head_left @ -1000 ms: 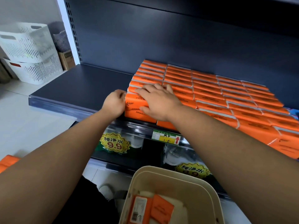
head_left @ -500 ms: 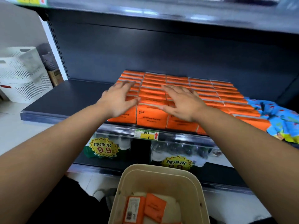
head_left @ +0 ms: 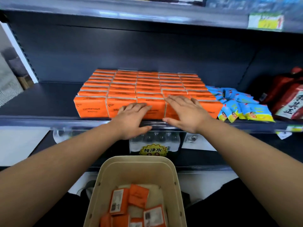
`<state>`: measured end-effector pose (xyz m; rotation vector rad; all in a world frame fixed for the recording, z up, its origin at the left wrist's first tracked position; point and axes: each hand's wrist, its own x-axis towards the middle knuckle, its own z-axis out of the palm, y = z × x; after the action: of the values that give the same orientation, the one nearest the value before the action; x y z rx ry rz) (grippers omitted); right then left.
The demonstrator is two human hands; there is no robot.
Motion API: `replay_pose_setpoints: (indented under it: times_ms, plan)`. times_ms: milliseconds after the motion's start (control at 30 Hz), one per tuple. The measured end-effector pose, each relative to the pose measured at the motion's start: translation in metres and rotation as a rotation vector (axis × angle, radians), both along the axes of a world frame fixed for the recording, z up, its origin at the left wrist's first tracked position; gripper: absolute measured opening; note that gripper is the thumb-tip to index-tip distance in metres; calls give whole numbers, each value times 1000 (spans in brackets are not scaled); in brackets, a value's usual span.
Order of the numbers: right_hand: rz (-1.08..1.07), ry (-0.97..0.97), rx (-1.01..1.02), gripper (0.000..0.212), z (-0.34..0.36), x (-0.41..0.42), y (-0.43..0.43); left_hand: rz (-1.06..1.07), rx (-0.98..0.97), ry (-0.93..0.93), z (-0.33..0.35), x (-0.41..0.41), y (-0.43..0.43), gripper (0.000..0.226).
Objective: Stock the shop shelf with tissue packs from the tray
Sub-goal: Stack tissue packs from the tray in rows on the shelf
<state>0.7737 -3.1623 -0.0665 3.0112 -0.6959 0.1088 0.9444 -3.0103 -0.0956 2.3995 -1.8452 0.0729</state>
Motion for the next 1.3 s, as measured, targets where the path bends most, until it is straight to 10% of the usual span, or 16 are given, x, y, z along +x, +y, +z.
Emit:
replay_pose_setpoints:
  times_ms: [1300]
  plan:
    - [45,765,596,89,-341,-40,116,125,840,260,-321,-35,94,73]
